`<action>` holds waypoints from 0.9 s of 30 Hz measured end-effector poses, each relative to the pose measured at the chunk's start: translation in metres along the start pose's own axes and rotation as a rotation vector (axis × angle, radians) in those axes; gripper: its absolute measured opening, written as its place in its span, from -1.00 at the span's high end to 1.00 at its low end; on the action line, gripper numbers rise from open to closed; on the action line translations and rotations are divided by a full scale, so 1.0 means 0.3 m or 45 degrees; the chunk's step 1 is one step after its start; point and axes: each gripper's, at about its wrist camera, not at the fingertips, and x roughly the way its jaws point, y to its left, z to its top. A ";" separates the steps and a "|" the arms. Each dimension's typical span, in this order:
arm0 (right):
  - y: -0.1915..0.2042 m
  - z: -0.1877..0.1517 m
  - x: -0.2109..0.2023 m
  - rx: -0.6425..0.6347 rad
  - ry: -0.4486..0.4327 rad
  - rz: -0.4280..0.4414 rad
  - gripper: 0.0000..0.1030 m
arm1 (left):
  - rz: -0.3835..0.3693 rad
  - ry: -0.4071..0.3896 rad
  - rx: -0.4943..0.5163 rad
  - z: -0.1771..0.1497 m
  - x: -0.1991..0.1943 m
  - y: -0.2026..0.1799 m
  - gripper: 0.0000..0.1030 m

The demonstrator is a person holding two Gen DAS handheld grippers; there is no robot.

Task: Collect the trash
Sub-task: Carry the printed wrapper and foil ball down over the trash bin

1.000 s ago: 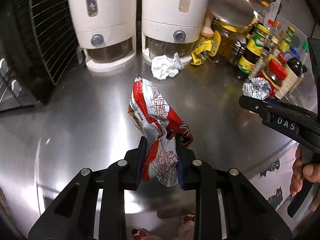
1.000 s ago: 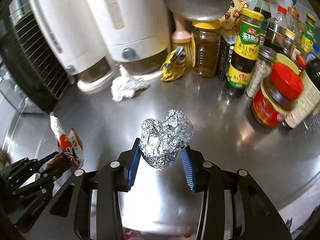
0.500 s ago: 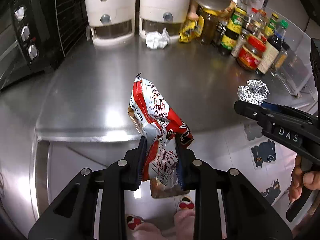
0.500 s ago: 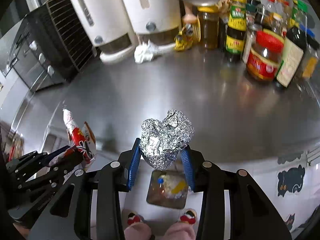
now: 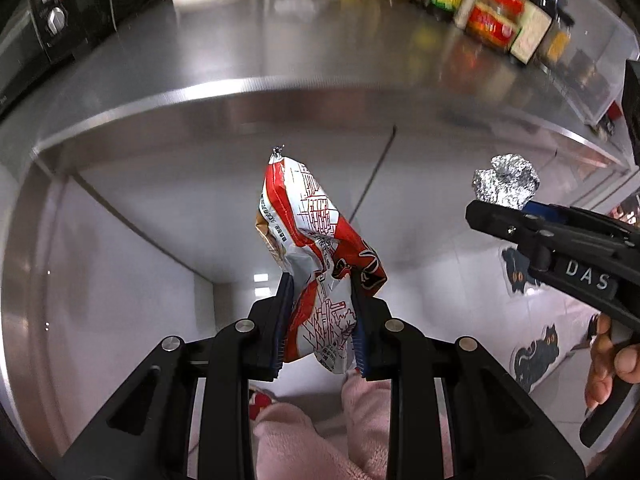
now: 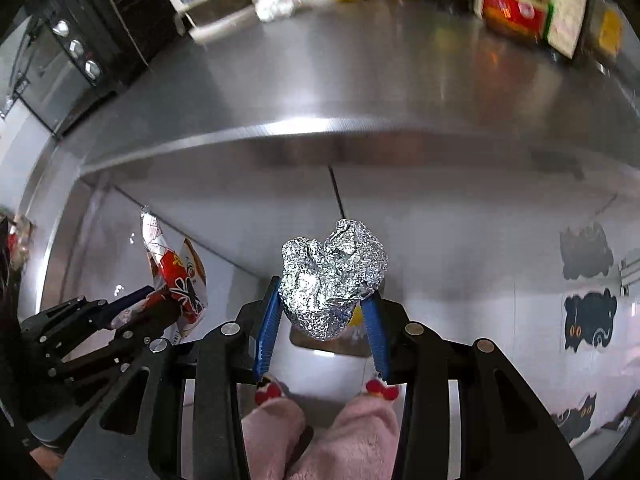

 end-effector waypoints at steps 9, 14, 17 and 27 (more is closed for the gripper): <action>-0.049 -0.082 0.177 0.044 0.135 -0.014 0.21 | 0.006 0.149 -0.009 -0.078 0.213 -0.010 0.51; -0.050 -0.078 0.287 0.057 0.206 -0.015 0.21 | -0.013 0.194 -0.010 -0.078 0.311 -0.010 0.51; -0.049 -0.067 0.339 0.059 0.235 -0.020 0.21 | -0.019 0.220 -0.008 -0.065 0.366 -0.012 0.51; -0.074 -0.007 0.462 0.097 0.305 -0.038 0.20 | -0.026 0.297 -0.004 -0.031 0.498 0.004 0.41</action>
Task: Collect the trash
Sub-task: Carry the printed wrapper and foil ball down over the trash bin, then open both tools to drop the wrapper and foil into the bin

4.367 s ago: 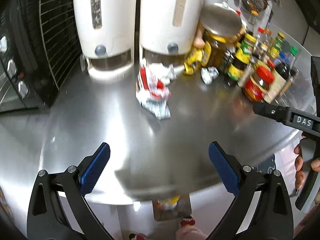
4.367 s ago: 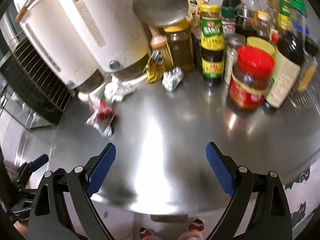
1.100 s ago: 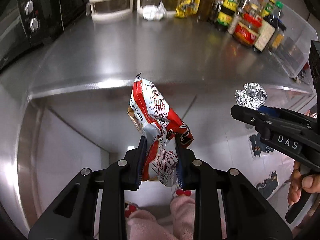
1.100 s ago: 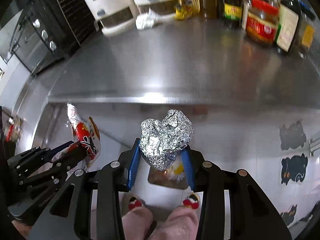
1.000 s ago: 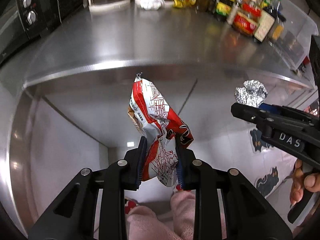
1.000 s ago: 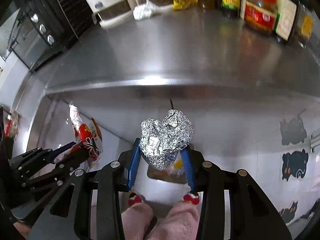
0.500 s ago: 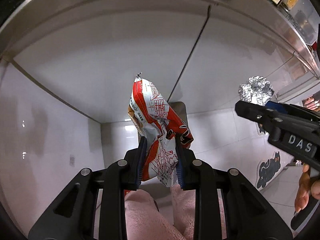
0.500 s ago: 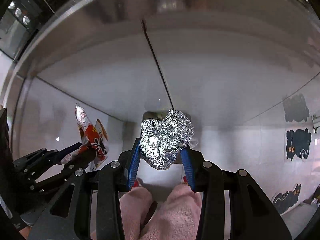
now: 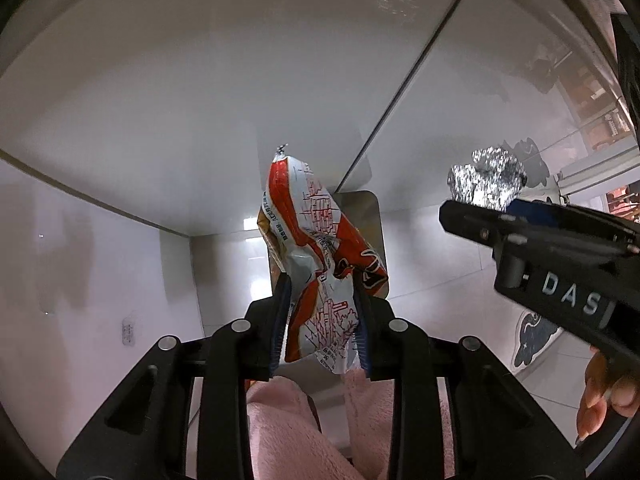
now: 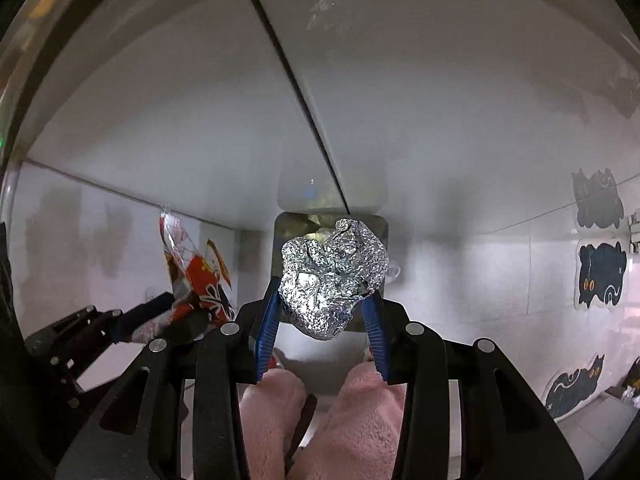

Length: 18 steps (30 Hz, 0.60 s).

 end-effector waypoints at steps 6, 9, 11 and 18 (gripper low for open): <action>0.009 0.036 -0.010 0.015 0.005 -0.001 0.17 | 0.003 0.013 -0.015 0.005 0.010 0.016 0.16; 0.007 0.040 -0.025 0.012 0.012 0.014 -0.02 | 0.015 0.011 -0.019 0.014 -0.001 0.029 -0.06; 0.010 0.044 -0.038 0.007 0.004 0.012 -0.03 | 0.026 0.003 -0.019 0.019 -0.016 0.035 -0.09; 0.031 0.046 -0.098 -0.002 -0.019 0.005 -0.10 | 0.051 -0.026 -0.019 0.003 -0.096 0.072 -0.33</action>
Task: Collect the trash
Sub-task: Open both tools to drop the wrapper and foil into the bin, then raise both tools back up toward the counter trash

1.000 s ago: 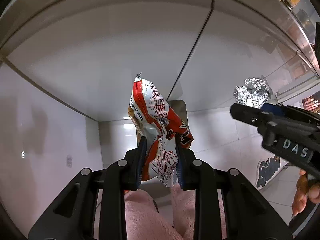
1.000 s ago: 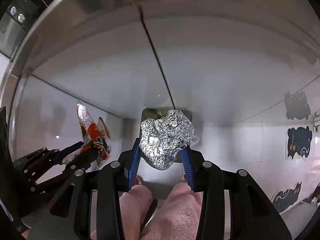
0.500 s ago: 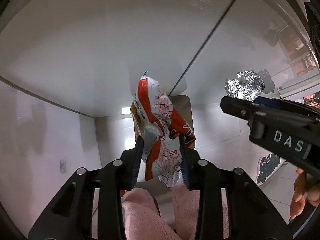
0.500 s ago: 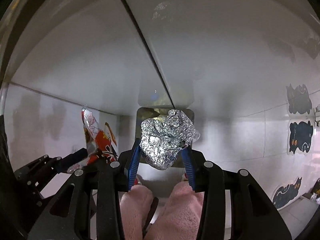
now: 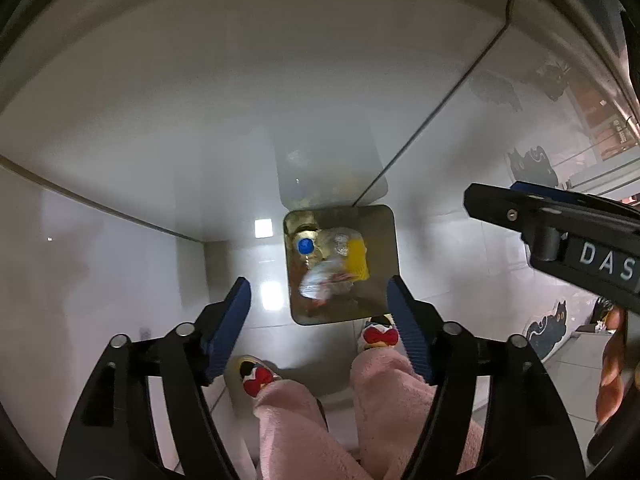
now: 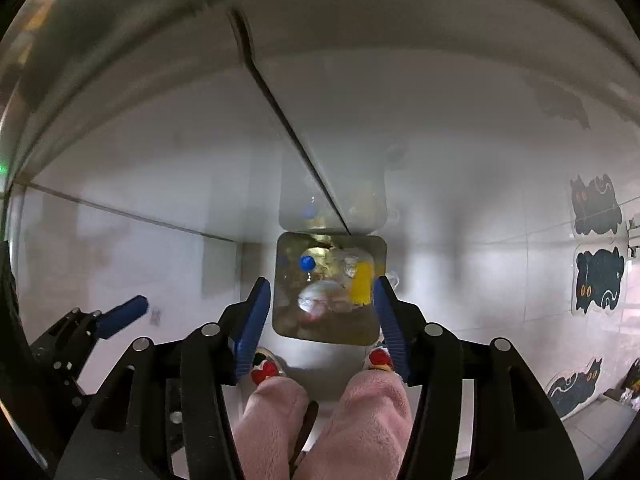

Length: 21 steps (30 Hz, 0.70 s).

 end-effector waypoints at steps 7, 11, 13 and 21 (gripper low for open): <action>-0.005 0.009 -0.185 -0.004 -0.097 -0.026 -0.63 | 0.009 -0.110 -0.024 0.021 -0.195 -0.005 -0.70; 0.002 0.020 -0.341 0.011 -0.185 0.022 -0.70 | 0.008 -0.185 -0.014 0.042 -0.328 -0.017 -0.76; 0.006 0.031 -0.416 0.013 -0.233 0.047 -0.72 | 0.002 -0.232 -0.002 0.059 -0.409 -0.017 -0.77; 0.030 0.173 -0.625 -0.008 -0.402 0.056 -0.77 | -0.006 -0.385 0.023 0.196 -0.606 0.000 -0.77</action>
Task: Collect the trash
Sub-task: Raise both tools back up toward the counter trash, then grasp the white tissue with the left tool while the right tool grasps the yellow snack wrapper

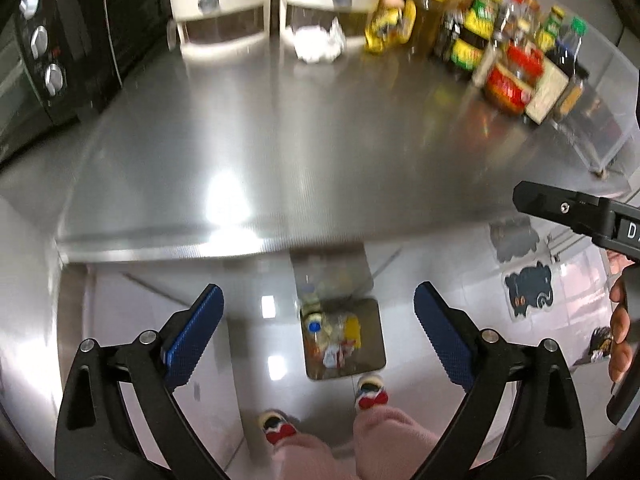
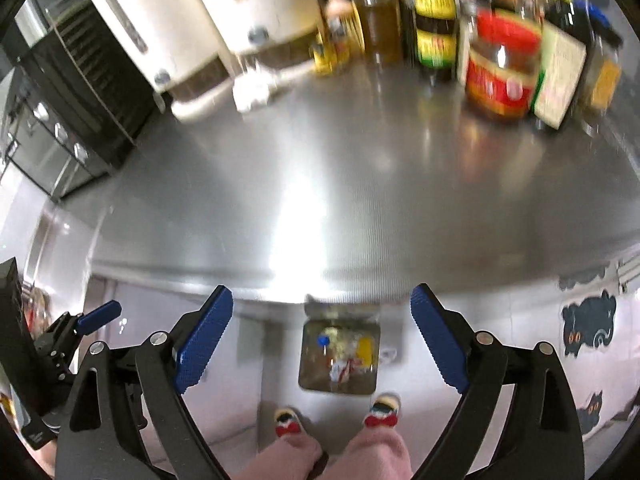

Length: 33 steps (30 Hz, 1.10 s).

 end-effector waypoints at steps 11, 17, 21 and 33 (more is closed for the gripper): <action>-0.026 0.318 0.067 0.061 -0.118 -0.020 -0.77 | 0.006 -0.093 0.010 0.295 0.031 0.043 -0.77; -0.039 0.510 0.168 0.104 -0.176 -0.054 -0.77 | 0.010 -0.130 0.028 0.477 0.115 0.057 -0.77; -0.039 0.605 0.238 0.094 -0.211 -0.078 -0.75 | 0.006 -0.139 0.029 0.578 0.191 0.064 -0.77; -0.041 0.781 0.398 0.088 -0.257 -0.130 -0.30 | -0.018 -0.116 0.015 0.767 0.395 0.084 -0.77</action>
